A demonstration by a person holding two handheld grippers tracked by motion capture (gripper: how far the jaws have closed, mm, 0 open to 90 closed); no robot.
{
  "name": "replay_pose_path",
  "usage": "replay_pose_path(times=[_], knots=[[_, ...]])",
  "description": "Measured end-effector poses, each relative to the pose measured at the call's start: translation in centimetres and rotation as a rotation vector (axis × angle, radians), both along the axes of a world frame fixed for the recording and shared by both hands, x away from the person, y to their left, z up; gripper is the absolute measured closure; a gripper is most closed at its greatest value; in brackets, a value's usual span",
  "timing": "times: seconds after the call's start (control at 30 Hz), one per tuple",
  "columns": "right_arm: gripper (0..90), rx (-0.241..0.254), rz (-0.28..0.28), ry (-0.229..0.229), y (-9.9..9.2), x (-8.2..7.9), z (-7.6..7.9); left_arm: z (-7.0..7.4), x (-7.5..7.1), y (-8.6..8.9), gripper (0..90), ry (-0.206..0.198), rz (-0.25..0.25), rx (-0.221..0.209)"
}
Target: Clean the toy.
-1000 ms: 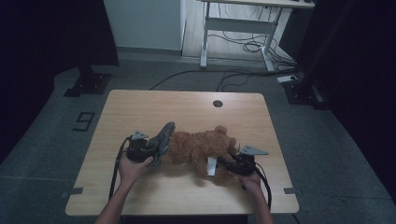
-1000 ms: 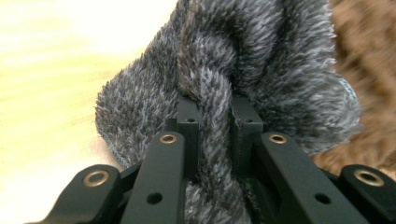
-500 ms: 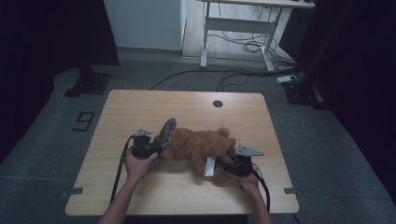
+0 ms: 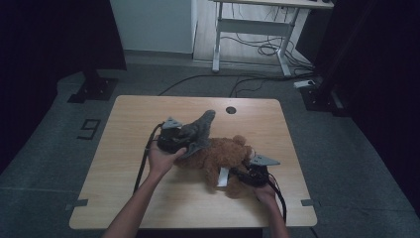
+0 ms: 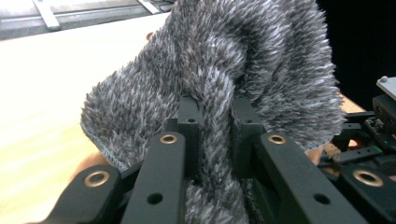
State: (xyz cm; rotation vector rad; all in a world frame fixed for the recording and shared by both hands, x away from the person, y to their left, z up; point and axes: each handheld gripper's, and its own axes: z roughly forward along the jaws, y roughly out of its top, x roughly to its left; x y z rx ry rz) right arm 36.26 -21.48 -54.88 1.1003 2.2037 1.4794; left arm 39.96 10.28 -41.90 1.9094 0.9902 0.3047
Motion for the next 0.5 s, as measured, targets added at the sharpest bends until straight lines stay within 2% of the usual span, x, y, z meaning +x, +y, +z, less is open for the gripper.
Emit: replay_pose_path(times=[0.07, 0.17, 0.2, 0.27, 0.33, 0.5], knots=[[60.7, 0.002, 0.001, 0.003, 0.0, 0.0, 0.0, 0.1, 0.5, -1.6, 77.4, 0.003, -0.014, 0.036], [60.5, 0.004, 0.004, 0.004, -0.1, 0.0, 0.0, -1.0, 1.2, -3.3, 77.2, 0.045, -0.039, 0.076], [60.1, 0.007, 0.007, 0.009, -0.2, 0.0, 0.0, -2.0, 1.4, -3.7, 77.0, 0.053, -0.038, 0.128], [60.0, 0.007, 0.008, 0.008, -0.2, 0.0, 0.0, -2.3, 1.4, -3.5, 77.1, 0.051, -0.035, 0.123], [59.6, 0.011, 0.014, 0.006, -0.3, 0.1, 0.0, -2.7, 1.2, -2.1, 77.4, 0.074, -0.035, 0.068], [59.4, 0.007, 0.032, 0.008, -0.2, 0.0, 0.0, -3.0, 0.1, -0.9, 77.6, 0.068, -0.042, 0.057]])
